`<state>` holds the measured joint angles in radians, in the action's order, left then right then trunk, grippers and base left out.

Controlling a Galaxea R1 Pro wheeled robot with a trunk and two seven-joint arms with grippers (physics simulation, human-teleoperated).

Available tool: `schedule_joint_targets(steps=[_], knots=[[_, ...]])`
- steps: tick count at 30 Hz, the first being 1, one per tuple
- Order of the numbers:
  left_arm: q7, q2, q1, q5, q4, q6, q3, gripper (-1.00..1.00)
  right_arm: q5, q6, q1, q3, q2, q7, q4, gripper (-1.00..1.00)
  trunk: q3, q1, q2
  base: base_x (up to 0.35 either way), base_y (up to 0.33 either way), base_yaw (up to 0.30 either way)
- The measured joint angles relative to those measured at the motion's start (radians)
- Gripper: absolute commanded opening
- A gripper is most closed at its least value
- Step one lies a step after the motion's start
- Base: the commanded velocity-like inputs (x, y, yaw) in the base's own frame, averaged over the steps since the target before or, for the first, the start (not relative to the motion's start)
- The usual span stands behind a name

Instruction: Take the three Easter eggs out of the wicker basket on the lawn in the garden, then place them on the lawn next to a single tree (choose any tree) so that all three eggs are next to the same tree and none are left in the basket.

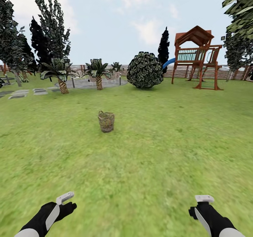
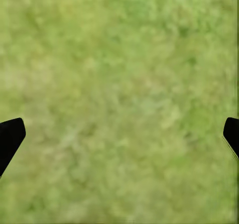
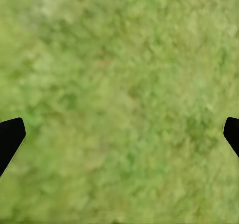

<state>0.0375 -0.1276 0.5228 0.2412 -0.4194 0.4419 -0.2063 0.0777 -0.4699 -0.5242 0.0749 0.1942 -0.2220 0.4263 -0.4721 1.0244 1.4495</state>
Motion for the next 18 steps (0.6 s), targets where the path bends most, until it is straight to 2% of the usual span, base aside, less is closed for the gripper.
schedule_joint_targets(steps=[18], knots=[[0.0, 0.0, 0.0, 0.0, 0.0, 0.0, 0.0, 1.0, 0.0, -0.001, 0.0, 0.0, 0.0, 0.0, 0.0, 1.0, 0.0, 0.0, 0.0, 0.328, 0.0, 0.0]])
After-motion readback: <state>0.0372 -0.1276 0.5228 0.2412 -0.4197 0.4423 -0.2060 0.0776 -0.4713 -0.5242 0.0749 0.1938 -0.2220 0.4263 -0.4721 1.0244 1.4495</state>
